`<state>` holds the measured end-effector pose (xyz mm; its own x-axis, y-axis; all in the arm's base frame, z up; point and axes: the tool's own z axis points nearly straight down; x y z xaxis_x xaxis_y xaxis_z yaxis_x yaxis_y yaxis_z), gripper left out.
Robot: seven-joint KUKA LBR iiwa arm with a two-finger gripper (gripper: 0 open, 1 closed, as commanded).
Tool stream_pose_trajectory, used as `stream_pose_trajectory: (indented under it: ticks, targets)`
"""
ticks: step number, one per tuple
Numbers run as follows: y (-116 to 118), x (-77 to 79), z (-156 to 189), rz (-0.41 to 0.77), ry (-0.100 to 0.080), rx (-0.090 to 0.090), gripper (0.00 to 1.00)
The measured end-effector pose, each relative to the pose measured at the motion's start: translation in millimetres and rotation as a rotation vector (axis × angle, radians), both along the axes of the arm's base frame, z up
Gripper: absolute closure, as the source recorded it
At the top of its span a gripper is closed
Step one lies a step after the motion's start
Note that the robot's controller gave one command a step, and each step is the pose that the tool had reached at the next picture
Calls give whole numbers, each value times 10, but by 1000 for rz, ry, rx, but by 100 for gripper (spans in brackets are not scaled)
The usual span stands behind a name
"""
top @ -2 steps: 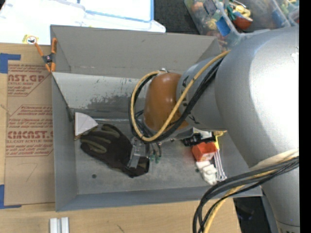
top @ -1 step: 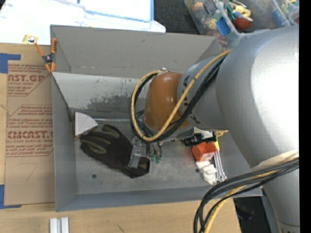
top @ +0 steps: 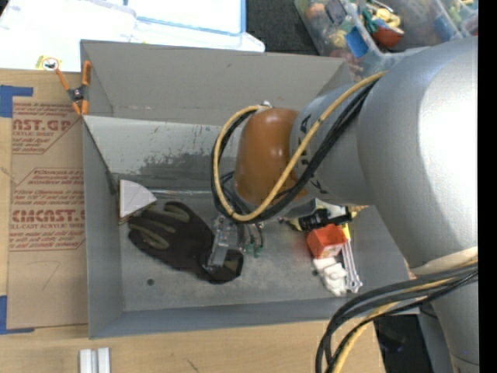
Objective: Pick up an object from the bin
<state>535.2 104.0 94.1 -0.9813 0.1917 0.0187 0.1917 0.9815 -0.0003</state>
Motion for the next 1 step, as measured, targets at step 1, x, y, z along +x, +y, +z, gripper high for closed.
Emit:
stream_pose_trajectory:
  ticks: [1]
  targets:
    - [1, 13, 250, -1, -4, 1, 100]
